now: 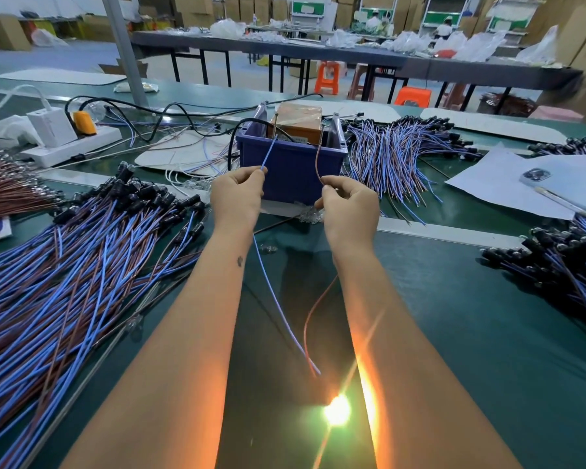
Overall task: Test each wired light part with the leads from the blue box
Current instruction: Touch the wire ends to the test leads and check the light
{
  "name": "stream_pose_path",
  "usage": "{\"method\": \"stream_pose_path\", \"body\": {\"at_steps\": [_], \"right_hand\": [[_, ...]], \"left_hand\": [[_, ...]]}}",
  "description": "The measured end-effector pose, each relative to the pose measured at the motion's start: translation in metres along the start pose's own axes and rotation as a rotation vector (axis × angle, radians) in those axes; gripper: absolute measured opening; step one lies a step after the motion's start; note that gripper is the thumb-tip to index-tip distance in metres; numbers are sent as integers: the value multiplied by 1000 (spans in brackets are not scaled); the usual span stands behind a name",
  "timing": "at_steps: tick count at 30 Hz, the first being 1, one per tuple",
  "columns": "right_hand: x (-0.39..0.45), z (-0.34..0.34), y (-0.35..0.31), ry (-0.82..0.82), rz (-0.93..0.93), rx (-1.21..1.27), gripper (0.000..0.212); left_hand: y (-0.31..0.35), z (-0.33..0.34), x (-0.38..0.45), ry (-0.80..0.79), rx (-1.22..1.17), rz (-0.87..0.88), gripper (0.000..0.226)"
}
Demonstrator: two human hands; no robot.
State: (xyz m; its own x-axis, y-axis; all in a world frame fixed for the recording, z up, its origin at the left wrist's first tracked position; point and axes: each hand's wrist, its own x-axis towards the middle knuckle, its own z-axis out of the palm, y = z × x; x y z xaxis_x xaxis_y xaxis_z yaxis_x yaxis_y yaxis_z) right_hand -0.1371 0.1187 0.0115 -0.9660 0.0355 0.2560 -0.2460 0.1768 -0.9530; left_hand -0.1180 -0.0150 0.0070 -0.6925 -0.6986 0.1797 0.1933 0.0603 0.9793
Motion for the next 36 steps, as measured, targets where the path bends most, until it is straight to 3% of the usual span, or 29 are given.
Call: {"method": "stream_pose_path", "body": {"at_steps": [36], "right_hand": [[0, 1, 6, -30, -26, 52, 22]], "left_hand": [[-4, -1, 8, 94, -56, 7, 16]]}}
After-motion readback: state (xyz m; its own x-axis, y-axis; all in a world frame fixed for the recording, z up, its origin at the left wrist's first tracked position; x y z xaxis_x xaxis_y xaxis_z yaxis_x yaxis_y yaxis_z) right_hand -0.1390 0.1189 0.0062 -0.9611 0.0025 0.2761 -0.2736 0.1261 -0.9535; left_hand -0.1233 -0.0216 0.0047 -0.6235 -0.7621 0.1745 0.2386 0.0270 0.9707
